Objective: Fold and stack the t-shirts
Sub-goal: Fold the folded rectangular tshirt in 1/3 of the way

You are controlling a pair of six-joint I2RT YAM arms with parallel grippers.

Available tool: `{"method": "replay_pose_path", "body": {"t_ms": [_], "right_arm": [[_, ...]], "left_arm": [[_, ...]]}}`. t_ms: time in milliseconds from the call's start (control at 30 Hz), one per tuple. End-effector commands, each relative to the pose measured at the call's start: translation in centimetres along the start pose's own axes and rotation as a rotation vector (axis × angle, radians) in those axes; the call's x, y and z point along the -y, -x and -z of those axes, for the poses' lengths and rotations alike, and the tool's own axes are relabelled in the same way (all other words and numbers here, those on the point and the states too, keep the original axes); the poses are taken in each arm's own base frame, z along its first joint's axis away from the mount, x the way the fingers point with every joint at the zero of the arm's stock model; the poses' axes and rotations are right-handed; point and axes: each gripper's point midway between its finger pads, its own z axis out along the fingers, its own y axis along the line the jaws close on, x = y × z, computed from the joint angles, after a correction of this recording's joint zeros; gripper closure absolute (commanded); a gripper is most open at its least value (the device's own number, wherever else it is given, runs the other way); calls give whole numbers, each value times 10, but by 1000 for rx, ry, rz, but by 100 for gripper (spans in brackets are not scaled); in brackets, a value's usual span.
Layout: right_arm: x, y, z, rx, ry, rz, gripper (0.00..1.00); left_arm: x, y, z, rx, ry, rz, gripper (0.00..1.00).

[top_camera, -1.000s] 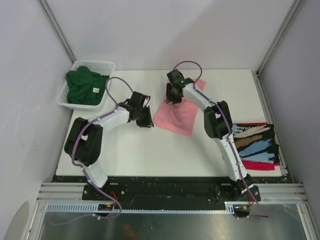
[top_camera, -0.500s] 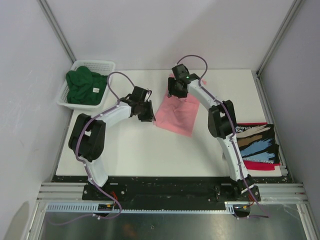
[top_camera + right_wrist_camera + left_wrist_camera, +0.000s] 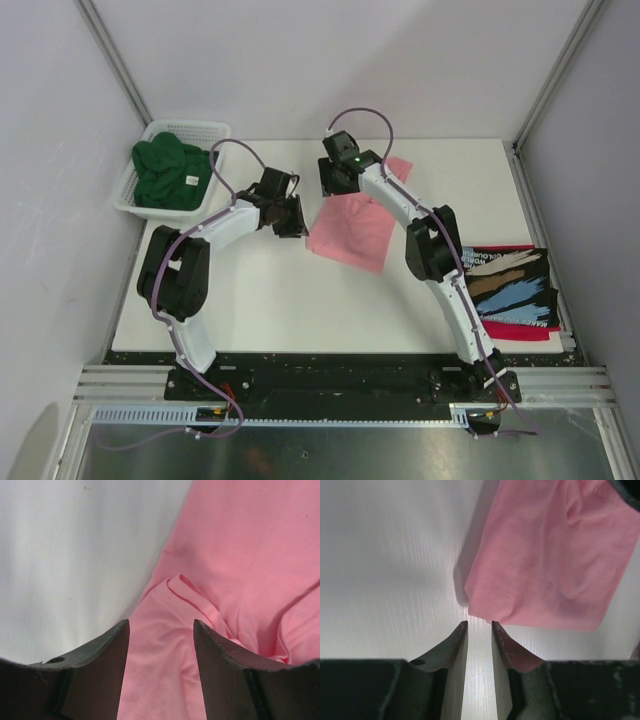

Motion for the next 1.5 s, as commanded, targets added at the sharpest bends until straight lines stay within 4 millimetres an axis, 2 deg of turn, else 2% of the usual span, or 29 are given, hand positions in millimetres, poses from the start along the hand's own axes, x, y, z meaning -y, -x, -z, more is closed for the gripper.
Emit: {"method": "replay_pose_path", "body": {"t_ms": [0,167,367,700,767,933,1067,1300,1467], "right_arm": [[4,7,-9,34,-49,46,42],[0,6,-18,49,-66,76,46],[6,10,-23,69,-90,68,60],[-9,17,-26,102,-28,86,79],[-12,18,-27,106,-17,86,78],[-13,16,-30,104,-15,85,64],[-13,14,-35,102,-13,80,62],[-15,12,-43,107,-6,76,65],[-13,11,-46,107,-16,73,75]], "left_arm": [[6,7,6,19,-28,-31,70],[4,6,5,16,-24,-35,70],[4,6,6,17,-27,-38,70],[2,4,4,10,-21,-40,70],[1,3,3,7,-20,-39,70],[0,2,1,2,-19,-39,70],[0,3,0,2,-20,-41,70],[-1,3,-2,-2,-21,-42,70],[-1,3,-5,-8,-20,-41,70]]}}
